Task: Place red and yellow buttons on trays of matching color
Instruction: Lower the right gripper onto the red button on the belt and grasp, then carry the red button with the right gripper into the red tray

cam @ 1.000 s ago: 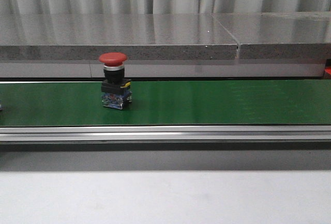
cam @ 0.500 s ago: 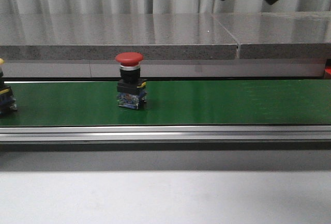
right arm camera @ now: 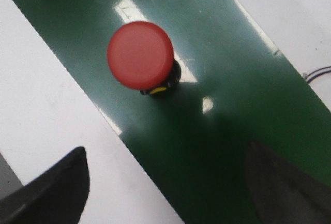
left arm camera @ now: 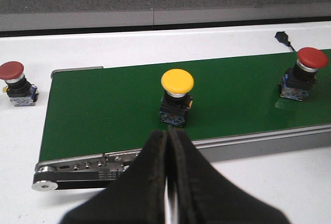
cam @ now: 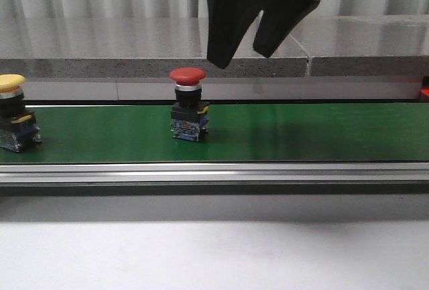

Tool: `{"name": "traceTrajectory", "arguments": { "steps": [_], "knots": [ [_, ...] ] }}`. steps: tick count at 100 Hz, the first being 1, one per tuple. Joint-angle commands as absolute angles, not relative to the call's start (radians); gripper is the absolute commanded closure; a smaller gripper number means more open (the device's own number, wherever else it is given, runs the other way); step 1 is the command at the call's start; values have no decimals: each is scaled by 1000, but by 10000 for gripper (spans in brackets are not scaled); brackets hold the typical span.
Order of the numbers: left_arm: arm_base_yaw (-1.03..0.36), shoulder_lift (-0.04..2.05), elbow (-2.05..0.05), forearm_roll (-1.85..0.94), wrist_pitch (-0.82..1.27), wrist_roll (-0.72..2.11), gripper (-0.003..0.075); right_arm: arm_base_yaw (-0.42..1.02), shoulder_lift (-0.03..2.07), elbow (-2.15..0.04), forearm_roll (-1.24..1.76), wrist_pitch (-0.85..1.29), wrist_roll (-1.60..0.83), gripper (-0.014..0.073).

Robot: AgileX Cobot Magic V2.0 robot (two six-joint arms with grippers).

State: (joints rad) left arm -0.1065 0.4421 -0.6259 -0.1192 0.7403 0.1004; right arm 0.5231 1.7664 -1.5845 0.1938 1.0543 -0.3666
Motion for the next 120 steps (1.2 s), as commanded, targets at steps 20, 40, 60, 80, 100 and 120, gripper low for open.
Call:
{"name": "traceTrajectory", "arguments": {
  "steps": [20,40,60,80,100,120],
  "knots": [
    [-116,447,-654,-129,674,100,741,524,1803,-1645,274,960,-506,-13],
    [-116,447,-654,-129,674,100,741,524,1834,-1645,274,901,-528,109],
    [-116,447,-654,-129,674,100,741,521,1834,-1645,274,902,-528,529],
    [-116,447,-654,-129,674,100,741,500,1804,-1645,275,842,-463,648],
    [-116,447,-654,-129,674,100,741,434,1732,-1644,275,796,-304,648],
    [-116,447,-654,-129,674,100,741,311,1657,-1643,273,813,-212,648]
  ]
}}
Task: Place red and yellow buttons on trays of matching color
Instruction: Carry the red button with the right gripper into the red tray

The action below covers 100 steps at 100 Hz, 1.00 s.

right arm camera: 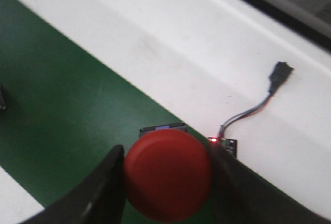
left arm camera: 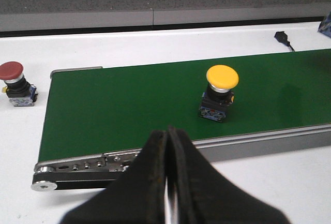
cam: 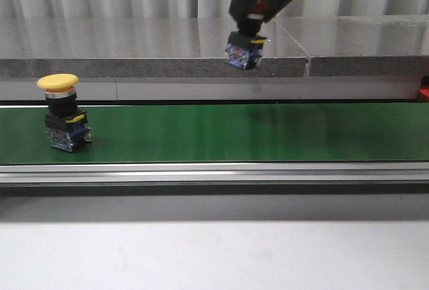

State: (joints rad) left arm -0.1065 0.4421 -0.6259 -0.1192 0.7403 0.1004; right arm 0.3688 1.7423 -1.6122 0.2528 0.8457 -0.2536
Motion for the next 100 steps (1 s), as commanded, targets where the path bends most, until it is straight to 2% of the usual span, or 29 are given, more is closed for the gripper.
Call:
{"name": "traceTrajectory", "arguments": {
  "steps": [1,65,100],
  "knots": [
    [-116,447,-654,-129,674,100,741,306,1654,-1643,273,815,-210,648],
    [-116,447,-654,-129,674,100,741,-262,1602,-1639,271,844,-177,648],
    [-116,447,-654,-129,674,100,741,-500,1657,-1639,271,825,-70,648]
  ]
}}
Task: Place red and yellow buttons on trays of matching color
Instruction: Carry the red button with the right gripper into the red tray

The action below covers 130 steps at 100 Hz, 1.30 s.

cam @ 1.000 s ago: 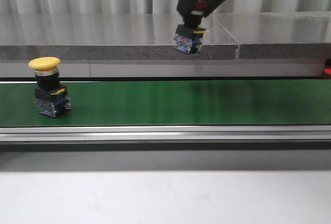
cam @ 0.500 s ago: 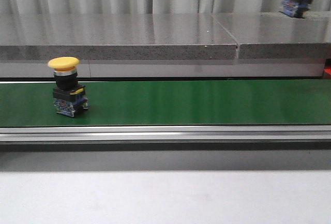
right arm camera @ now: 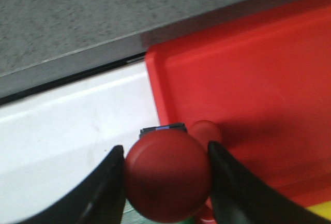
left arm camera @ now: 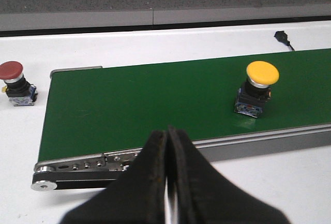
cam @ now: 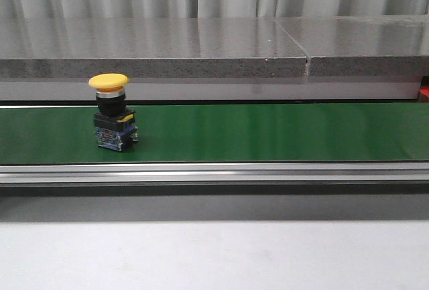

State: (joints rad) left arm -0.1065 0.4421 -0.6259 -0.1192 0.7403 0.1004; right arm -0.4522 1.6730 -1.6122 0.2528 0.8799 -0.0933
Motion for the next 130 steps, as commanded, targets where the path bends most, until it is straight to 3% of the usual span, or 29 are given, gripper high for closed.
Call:
{"name": "traceTrajectory", "arguments": {
  "steps": [1,27,84,94,106,113,130],
  "knots": [
    [-116,447,-654,-129,674,100,741,-503,1662,-1639,271,825,-70,648],
    [-116,447,-654,-129,674,100,741,-574,1761,-1639,271,764,-70,648],
    [-116,447,-654,-129,674,100,741,-575,1957,-1639,272,663,-73,638],
    [-116,447,-654,-129,674,100,741,-575,1964,-1639,274,649,-73,538],
    [-116,447,-654,-129,674,100,741,-574,1976,-1639,278,631,-73,295],
    [-116,447,-654,-129,674,100,741,-574,1981,-1639,283,629,-73,200],
    [-116,447,-654,-129,674,100,741,-574,1965,-1639,283,616,-73,164]
  ]
}}
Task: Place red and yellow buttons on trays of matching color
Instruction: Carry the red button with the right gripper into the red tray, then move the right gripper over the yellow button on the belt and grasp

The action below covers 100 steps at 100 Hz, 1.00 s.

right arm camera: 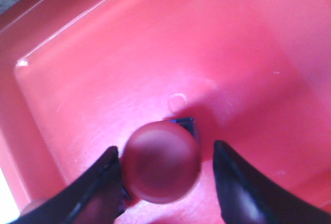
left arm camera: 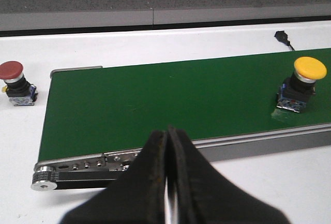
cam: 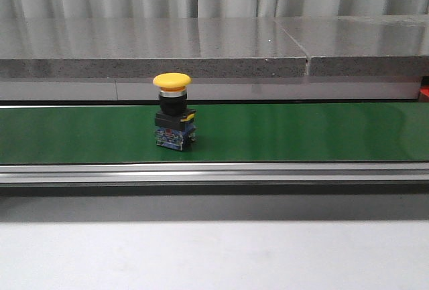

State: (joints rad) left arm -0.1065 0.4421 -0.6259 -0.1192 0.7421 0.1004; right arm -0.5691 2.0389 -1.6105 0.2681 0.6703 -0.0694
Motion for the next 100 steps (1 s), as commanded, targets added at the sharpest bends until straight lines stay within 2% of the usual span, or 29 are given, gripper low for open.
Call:
{"name": "traceTrajectory", "arguments": {
  "steps": [1,49,81,100],
  "knots": [
    [-116,447,-654,-129,674,100,741,-574,1964,-1639,283,615,-73,164],
    [-116,447,-654,-129,674,100,741,-552,1720,-1639,282,692,-75,164],
    [-116,447,-654,-129,674,100,741,-444,1531,-1629,282,776,-105,164],
    [-116,447,-654,-129,674,100,741,-364,1423,-1522,282,774,-126,164]
  ]
}}
